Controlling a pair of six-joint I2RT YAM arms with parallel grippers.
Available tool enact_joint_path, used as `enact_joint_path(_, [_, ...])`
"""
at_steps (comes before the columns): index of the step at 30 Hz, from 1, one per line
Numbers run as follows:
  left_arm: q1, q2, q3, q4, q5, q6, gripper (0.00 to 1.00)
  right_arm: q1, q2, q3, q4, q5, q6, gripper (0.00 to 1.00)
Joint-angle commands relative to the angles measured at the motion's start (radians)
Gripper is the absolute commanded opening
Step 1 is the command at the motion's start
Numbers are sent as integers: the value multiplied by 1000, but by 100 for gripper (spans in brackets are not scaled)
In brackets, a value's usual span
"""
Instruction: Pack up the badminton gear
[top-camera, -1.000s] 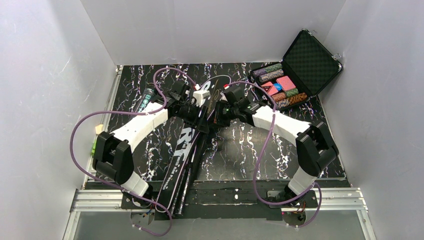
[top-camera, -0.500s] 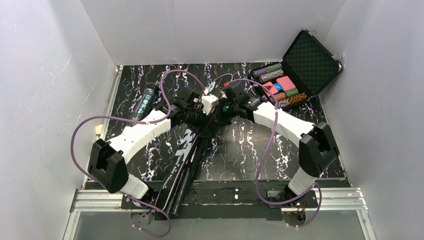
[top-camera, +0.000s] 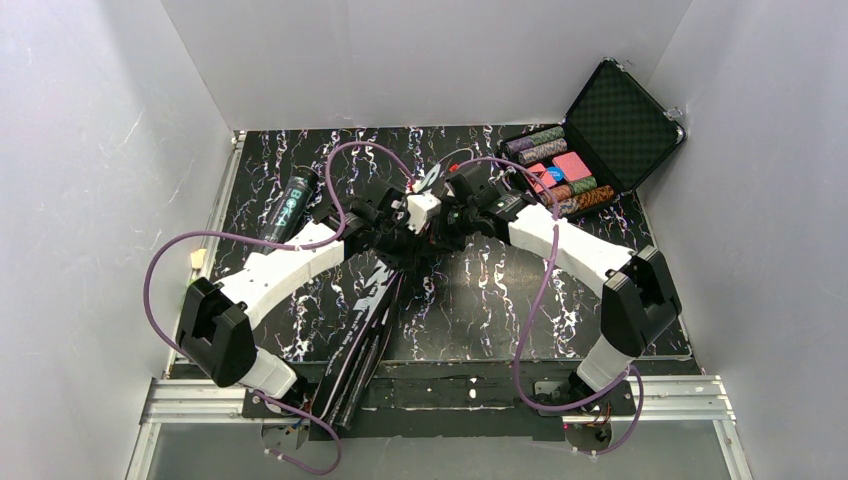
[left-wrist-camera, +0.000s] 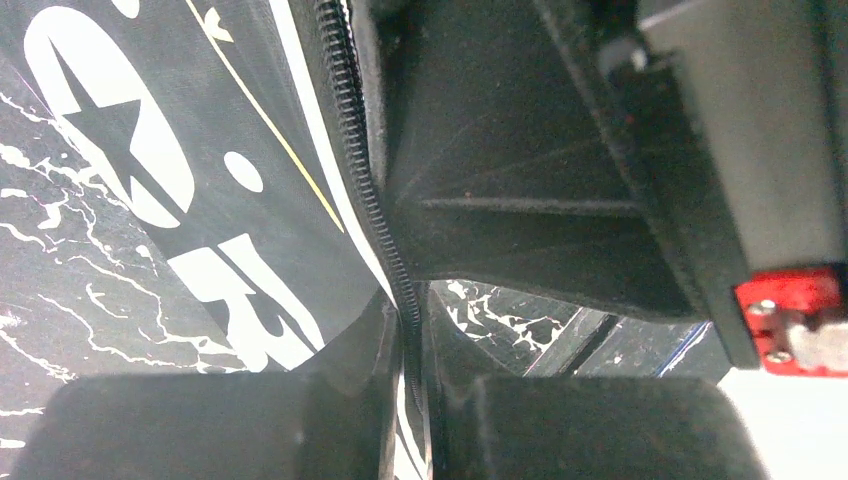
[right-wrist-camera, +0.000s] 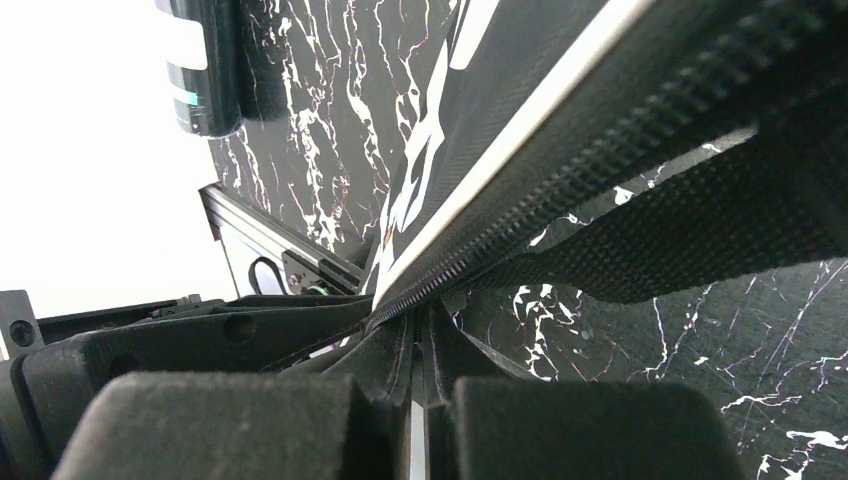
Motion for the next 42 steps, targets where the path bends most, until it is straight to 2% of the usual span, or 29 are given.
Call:
enact_joint_path(1, [-9, -36, 0, -82, 14, 15, 0, -6, -99, 69, 108, -28, -5, 7])
enact_joint_path(3, [-9, -40, 11, -94, 28, 7, 0, -10, -106, 55, 108, -26, -9, 15])
enact_joint_path(6, [-5, -49, 22, -103, 56, -9, 0, -20, -136, 21, 101, -11, -22, 37])
enact_joint_path(8, [3, -56, 23, -105, 86, -14, 0, -26, -180, -10, 93, 18, -40, 48])
enact_joint_path(11, [17, -56, 39, -120, 127, -14, 0, -48, -244, -75, 91, 42, -61, 55])
enact_joint_path(16, [35, -58, 69, -147, 189, 6, 0, -119, -310, -169, 114, 52, -60, 53])
enact_joint_path(19, [42, -67, 75, -153, 217, 8, 0, -157, -326, -167, 99, 76, -74, 50])
enact_joint_path(26, [47, -95, 86, -158, 248, 29, 0, -287, -343, -156, 63, 69, -113, 52])
enact_joint_path(34, [47, -102, 115, -177, 292, 42, 0, -305, -334, -170, 119, 26, -109, 53])
enact_joint_path(38, [46, -108, 128, -189, 302, 49, 0, -305, -344, -201, 152, 25, -100, 46])
enact_joint_path(42, [47, -102, 138, -195, 302, 39, 0, -305, -351, -211, 143, 41, -105, 25])
